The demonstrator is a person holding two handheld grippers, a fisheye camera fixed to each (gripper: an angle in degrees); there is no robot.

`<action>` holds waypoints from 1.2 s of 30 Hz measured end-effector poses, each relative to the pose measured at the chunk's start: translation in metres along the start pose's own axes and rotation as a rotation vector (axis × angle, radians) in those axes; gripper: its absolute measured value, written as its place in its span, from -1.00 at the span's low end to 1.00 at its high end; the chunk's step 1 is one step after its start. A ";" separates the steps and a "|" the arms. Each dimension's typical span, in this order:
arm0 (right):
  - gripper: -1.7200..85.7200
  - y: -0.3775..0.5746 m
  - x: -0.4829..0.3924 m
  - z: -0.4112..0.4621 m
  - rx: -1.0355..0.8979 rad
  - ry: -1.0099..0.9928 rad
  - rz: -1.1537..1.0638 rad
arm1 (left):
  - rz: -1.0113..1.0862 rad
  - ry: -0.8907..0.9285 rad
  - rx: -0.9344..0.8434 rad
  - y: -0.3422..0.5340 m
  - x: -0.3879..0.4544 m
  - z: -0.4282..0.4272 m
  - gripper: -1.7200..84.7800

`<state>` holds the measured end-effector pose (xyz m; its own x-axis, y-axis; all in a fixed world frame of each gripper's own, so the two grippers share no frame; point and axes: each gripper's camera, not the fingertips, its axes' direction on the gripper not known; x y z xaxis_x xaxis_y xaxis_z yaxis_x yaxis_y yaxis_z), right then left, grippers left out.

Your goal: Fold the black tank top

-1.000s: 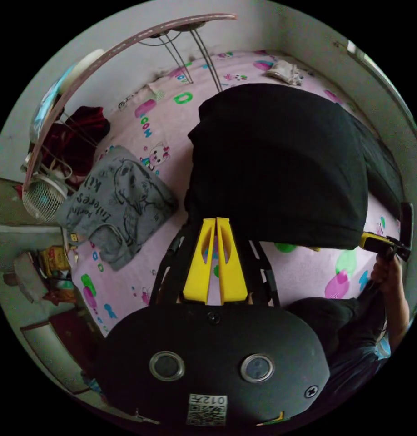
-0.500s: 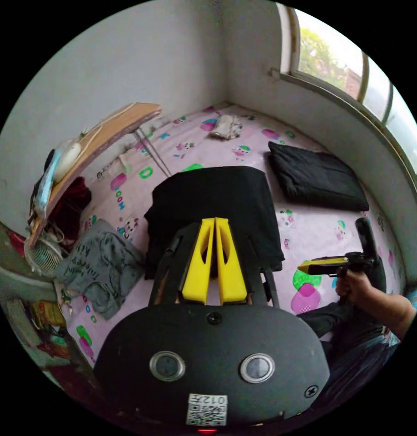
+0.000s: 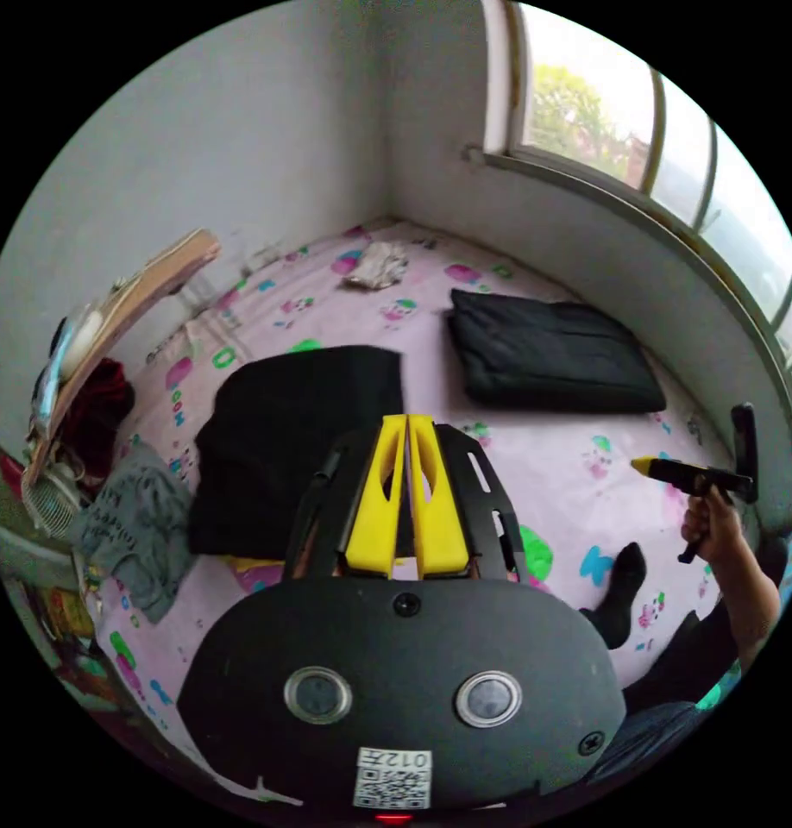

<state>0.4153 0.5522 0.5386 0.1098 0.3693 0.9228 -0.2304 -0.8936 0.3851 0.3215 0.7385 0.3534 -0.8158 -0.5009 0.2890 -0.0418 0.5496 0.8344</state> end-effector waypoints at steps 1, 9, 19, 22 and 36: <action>-0.98 0.007 -0.006 -0.015 0.026 0.029 0.016 | 0.035 0.062 0.009 -0.007 0.036 0.005 -0.95; -0.98 0.076 -0.029 -0.109 0.184 0.170 0.180 | 0.286 0.341 -0.043 -0.024 0.275 0.057 -0.95; -0.98 0.209 -0.092 -0.256 0.456 0.490 0.397 | 0.639 0.628 -0.138 -0.015 0.511 0.088 -0.94; -0.98 0.264 -0.123 -0.300 0.474 0.630 0.443 | 0.713 0.691 -0.170 -0.003 0.552 0.092 -0.94; -0.98 0.563 -0.322 -0.456 0.607 0.921 0.838 | 1.105 1.005 -0.278 0.101 0.769 0.061 -0.94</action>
<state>-0.1908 0.0464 0.4643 -0.5772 -0.5064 0.6406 0.5687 -0.8123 -0.1296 -0.3457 0.4495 0.6310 0.3603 -0.2319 0.9035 0.5087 0.8608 0.0181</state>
